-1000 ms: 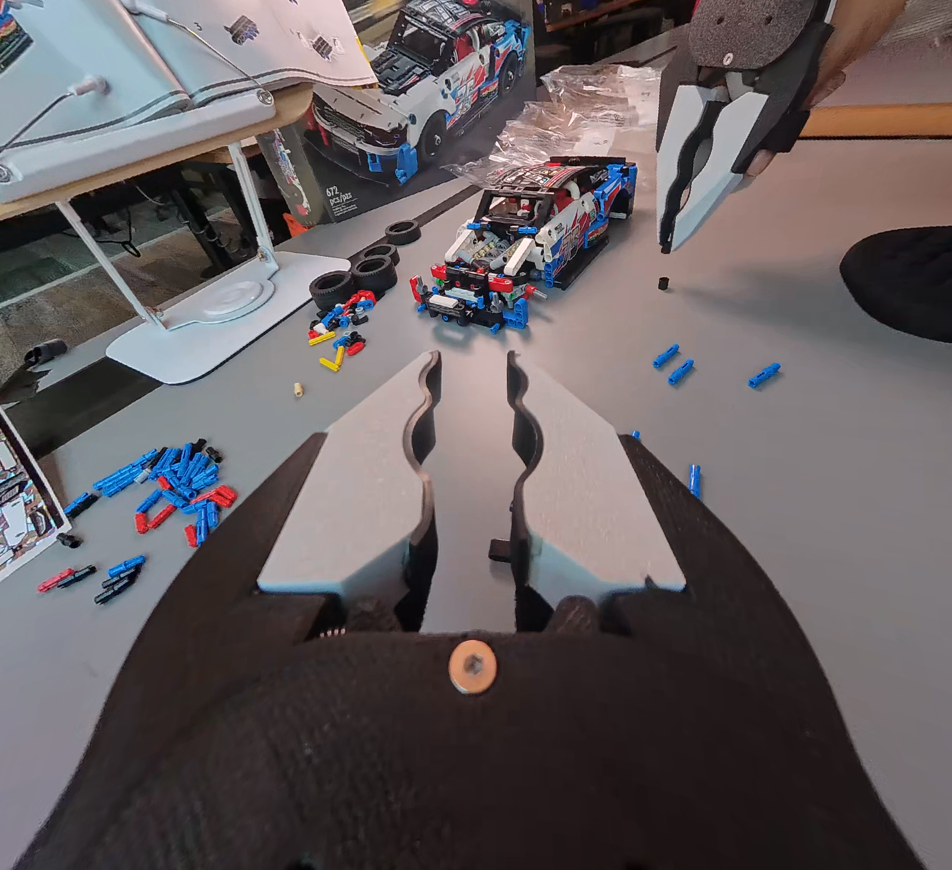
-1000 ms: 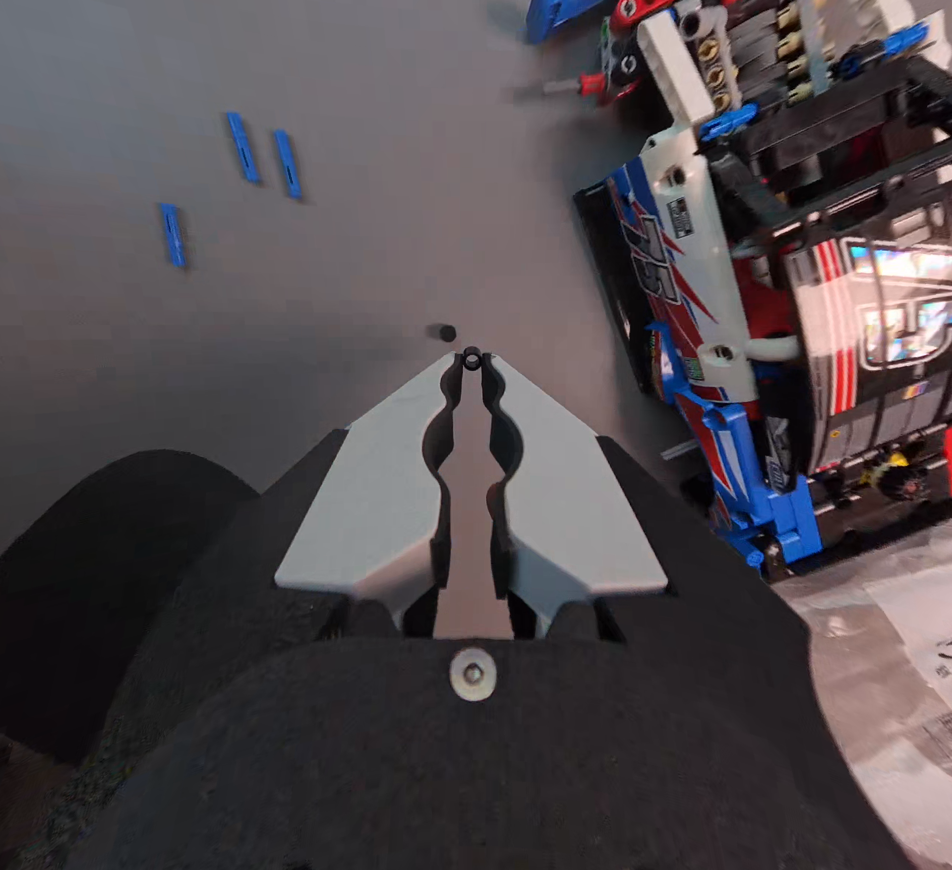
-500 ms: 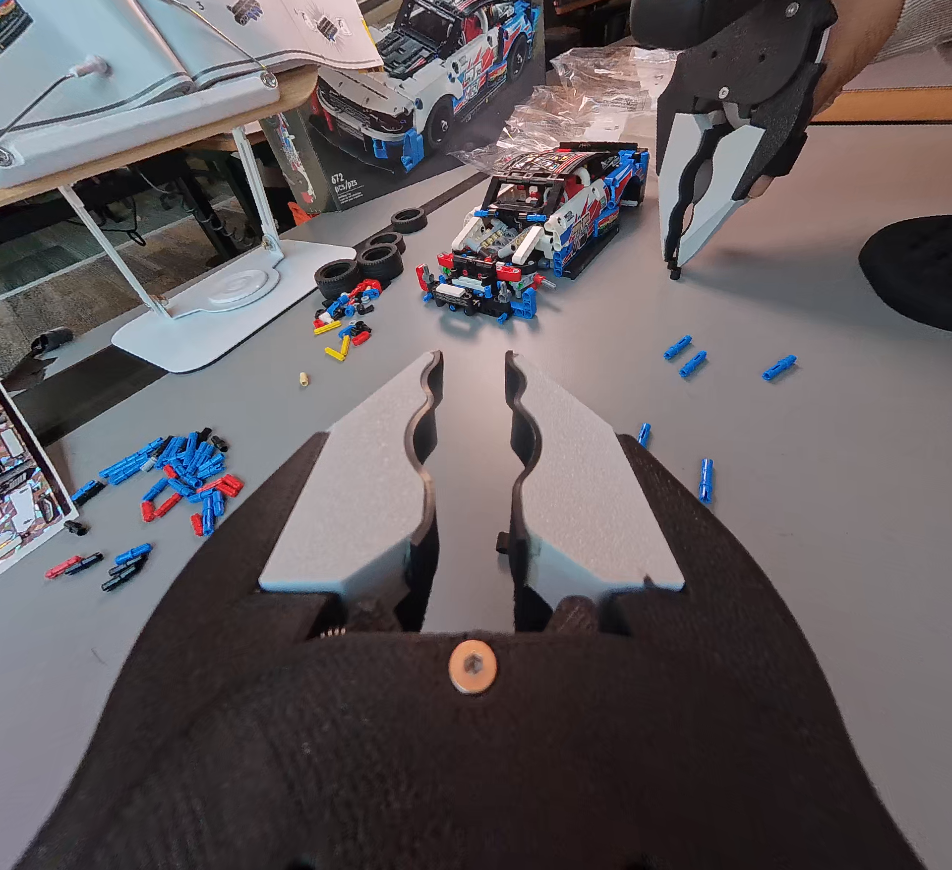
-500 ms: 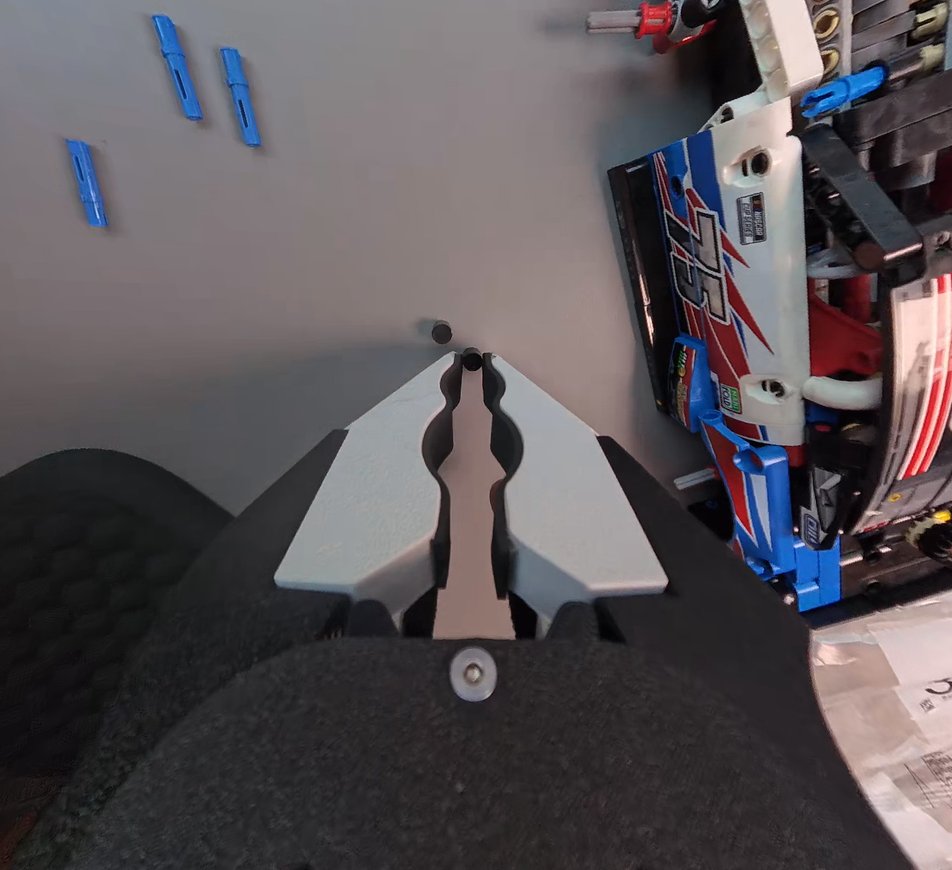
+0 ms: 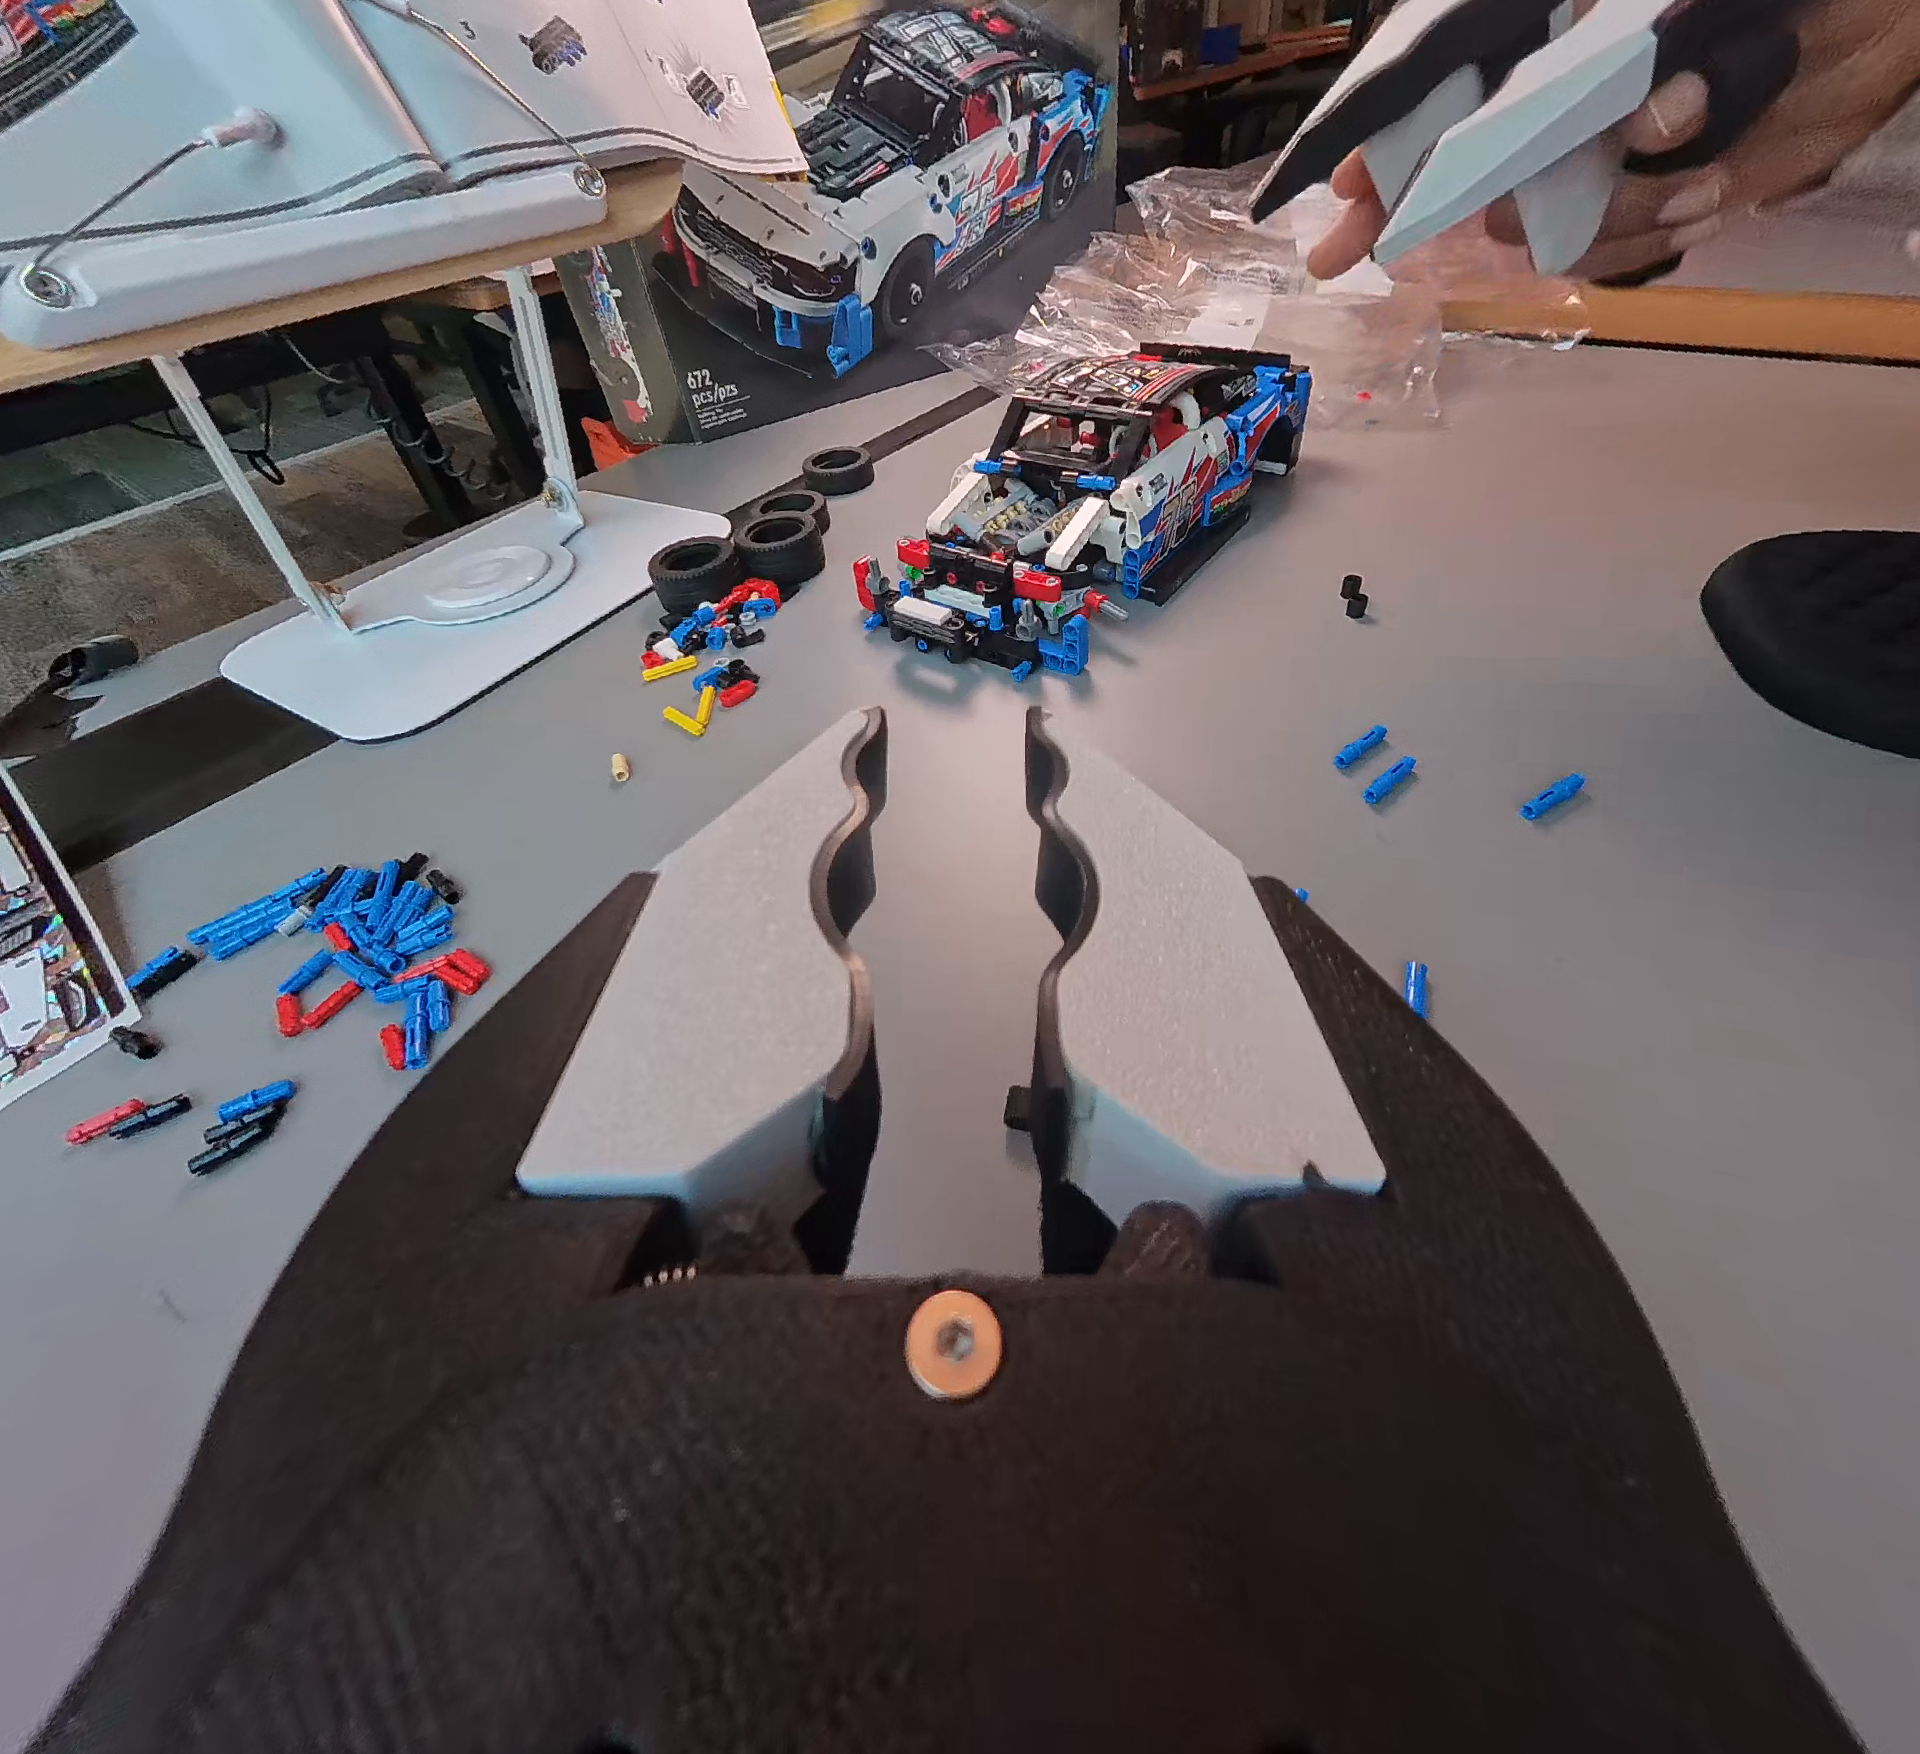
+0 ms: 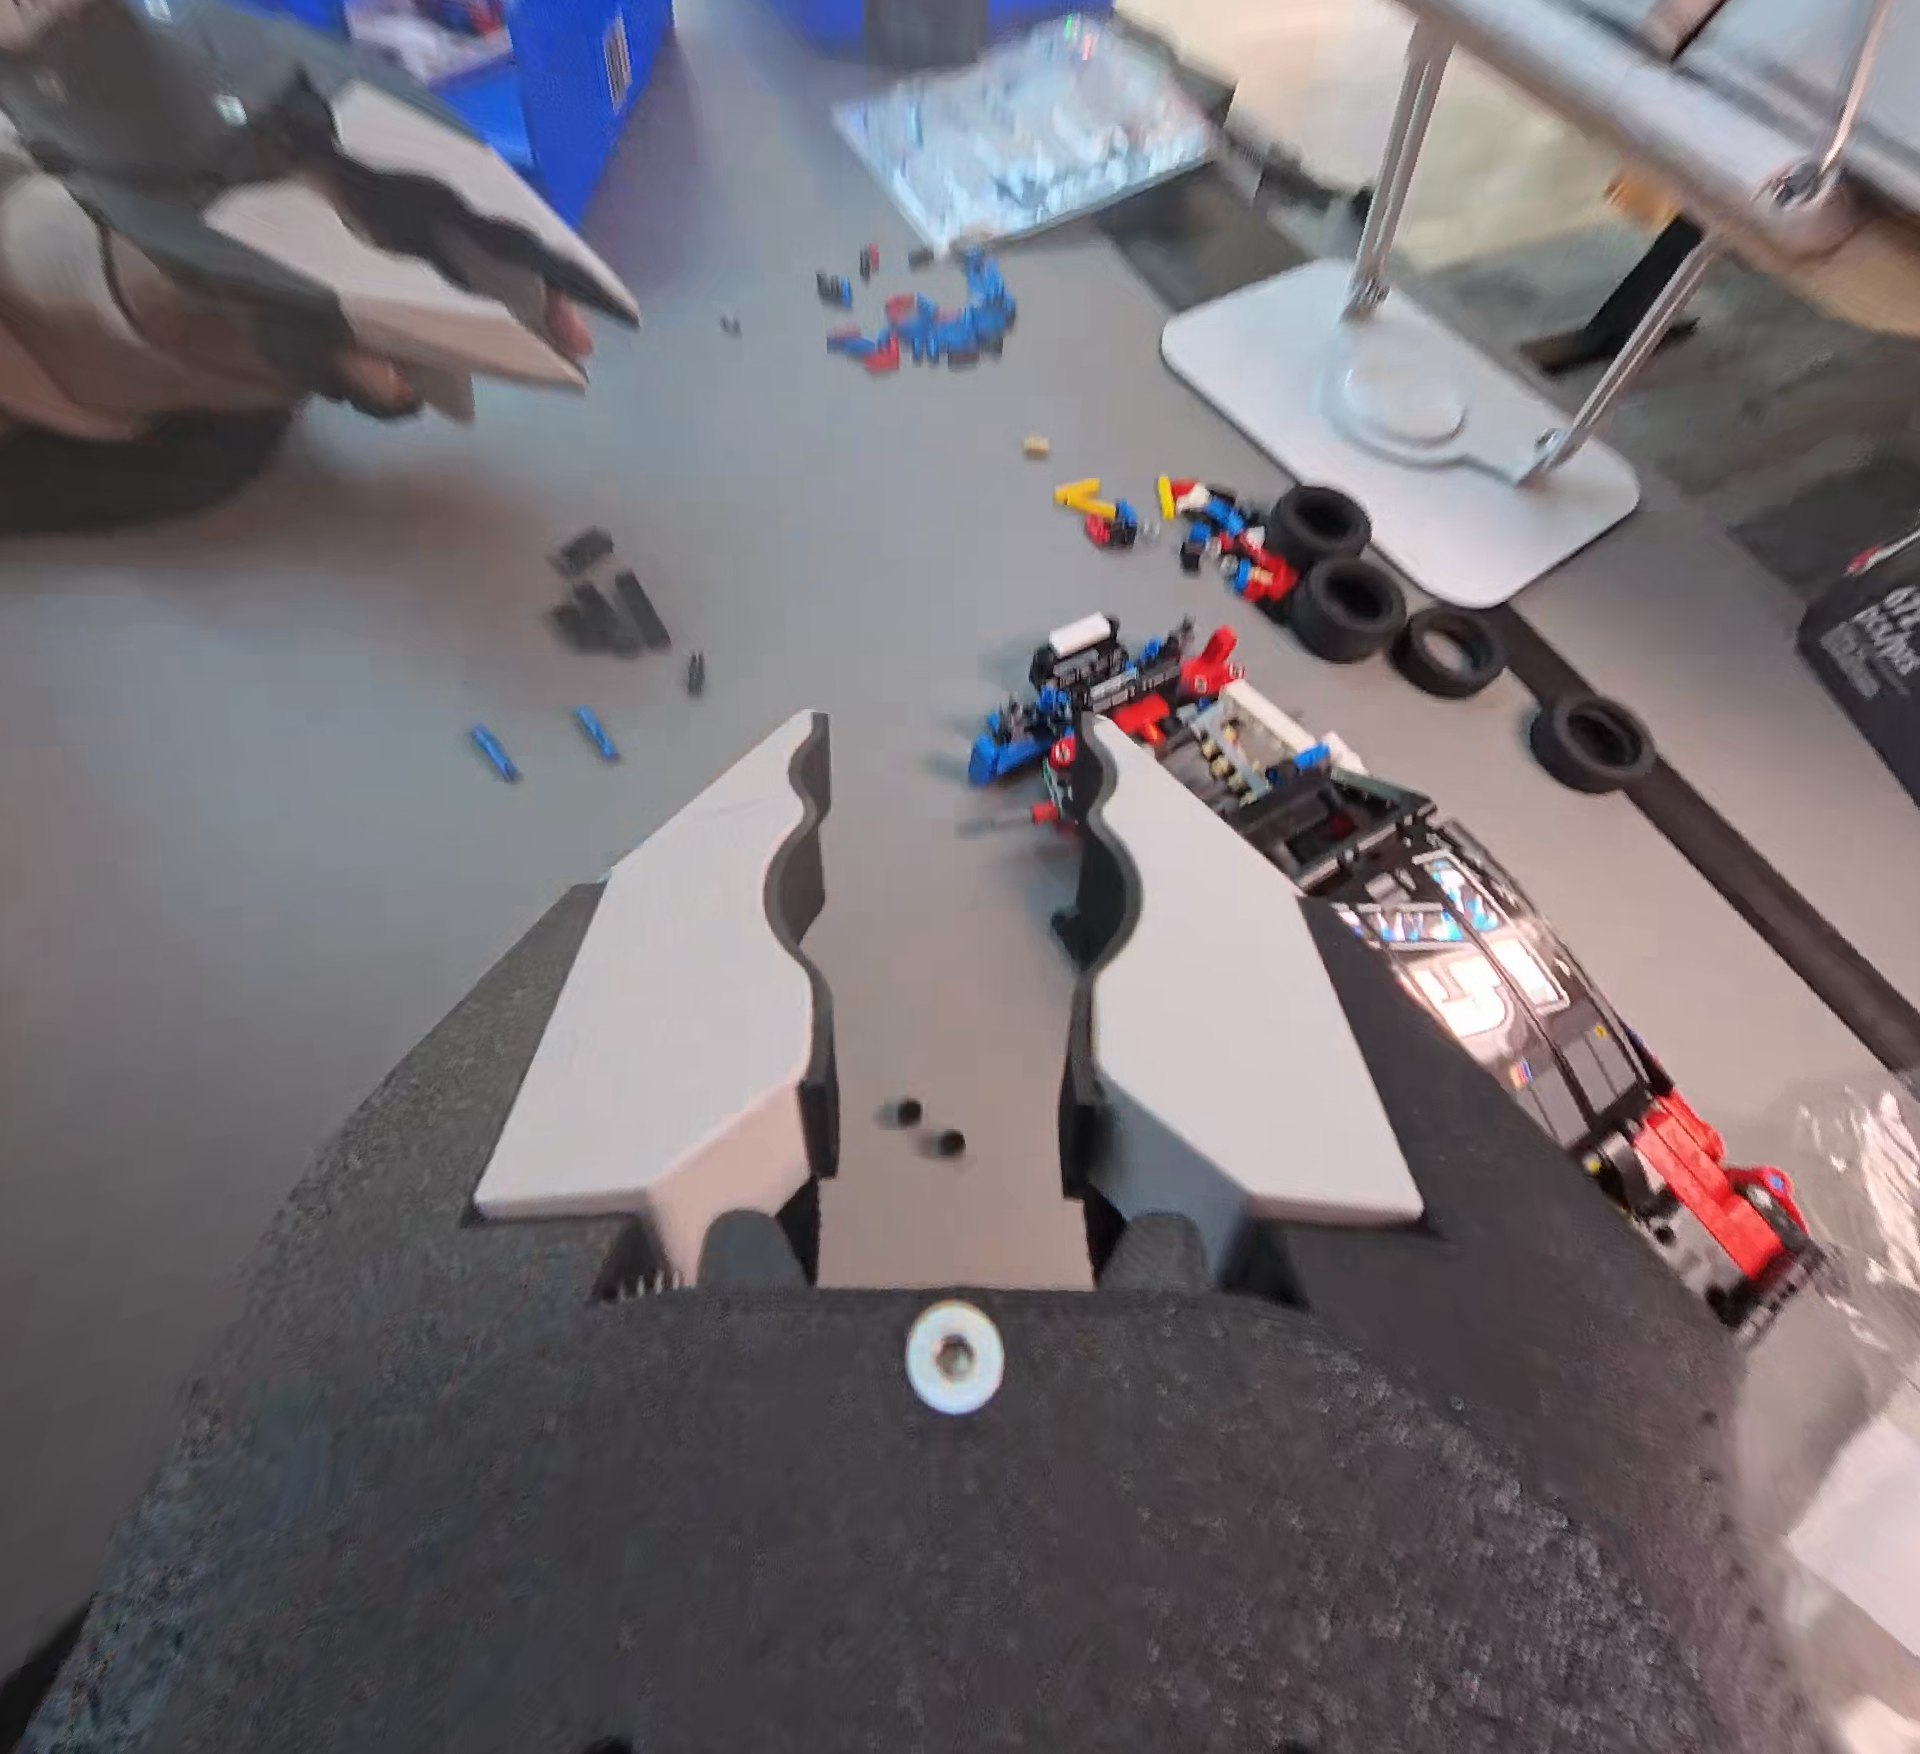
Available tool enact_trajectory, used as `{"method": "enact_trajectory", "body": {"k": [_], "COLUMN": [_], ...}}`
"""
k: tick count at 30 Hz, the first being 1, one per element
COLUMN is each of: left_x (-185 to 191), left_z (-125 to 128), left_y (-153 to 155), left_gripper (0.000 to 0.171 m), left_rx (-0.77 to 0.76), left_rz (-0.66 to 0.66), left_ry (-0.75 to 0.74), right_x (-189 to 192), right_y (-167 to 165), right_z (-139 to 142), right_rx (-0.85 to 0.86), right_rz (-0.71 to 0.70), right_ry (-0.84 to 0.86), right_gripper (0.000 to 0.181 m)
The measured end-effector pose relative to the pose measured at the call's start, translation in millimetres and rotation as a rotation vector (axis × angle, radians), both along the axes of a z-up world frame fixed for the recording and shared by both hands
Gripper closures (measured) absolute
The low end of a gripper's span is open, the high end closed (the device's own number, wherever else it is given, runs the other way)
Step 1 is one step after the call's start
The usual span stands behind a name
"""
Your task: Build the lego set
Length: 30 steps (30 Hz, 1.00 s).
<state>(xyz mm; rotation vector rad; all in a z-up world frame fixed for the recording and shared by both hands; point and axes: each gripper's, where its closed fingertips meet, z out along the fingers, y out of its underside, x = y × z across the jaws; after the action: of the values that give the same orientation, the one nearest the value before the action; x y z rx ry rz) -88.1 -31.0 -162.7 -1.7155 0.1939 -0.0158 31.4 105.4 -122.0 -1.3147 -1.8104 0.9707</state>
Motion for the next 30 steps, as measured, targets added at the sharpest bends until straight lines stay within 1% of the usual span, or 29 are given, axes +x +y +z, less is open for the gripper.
{"method": "enact_trajectory", "body": {"k": [1, 3, 5, 7, 10, 13, 15, 20, 25, 28, 30], "left_x": [-1.1, -3.9, -7.2, -11.2, -19.5, -26.1, -28.8, -26.8, -22.7, -18.1, -12.7], "left_z": [2.5, 5.8, 7.1, 7.0, 2.7, -0.5, -0.9, 4.4, -2.3, -11.2, -19.9], "left_y": [-0.6, -1.6, -2.2, -2.3, -1.4, -0.2, 0.0, -1.2, 1.8, 1.9, -0.5], "left_gripper": [0.145, 0.144, 0.142, 0.142, 0.142, 0.142, 0.142, 0.141, 0.139, 0.141, 0.144], "left_rx": [0.014, 0.035, 0.046, 0.050, 0.036, 0.024, 0.021, 0.041, 0.007, -0.054, -0.117], "left_rz": [0.003, 0.014, 0.028, 0.043, 0.072, 0.090, 0.096, 0.086, 0.068, 0.022, -0.040], "left_ry": [-0.005, -0.005, -0.010, -0.019, -0.030, -0.045, -0.052, -0.051, -0.030, -0.020, -0.003], "right_x": [-3.9, -10.2, -16.3, -21.8, -27.8, -27.5, -25.3, -20.1, -13.7, -11.1, -9.5], "right_y": [-5.2, -15.7, -26.8, -34.8, -40.9, -45.8, -41.8, -26.2, -19.3, -19.0, -18.1], "right_z": [6.1, 7.0, 1.2, -7.4, -23.5, -31.0, -33.6, -26.0, -23.8, -20.1, -18.0], "right_rx": [-0.018, -0.055, -0.124, -0.177, -0.179, -0.228, -0.247, -0.227, -0.225, -0.222, -0.202], "right_rz": [-0.015, -0.046, -0.076, -0.101, -0.113, -0.111, -0.141, -0.193, -0.208, -0.209, -0.214], "right_ry": [0.083, 0.195, 0.273, 0.323, 0.349, 0.357, 0.367, 0.412, 0.423, 0.428, 0.434], "right_gripper": [0.133, 0.131, 0.134, 0.143, 0.157, 0.161, 0.164, 0.165, 0.167, 0.168, 0.169]}}
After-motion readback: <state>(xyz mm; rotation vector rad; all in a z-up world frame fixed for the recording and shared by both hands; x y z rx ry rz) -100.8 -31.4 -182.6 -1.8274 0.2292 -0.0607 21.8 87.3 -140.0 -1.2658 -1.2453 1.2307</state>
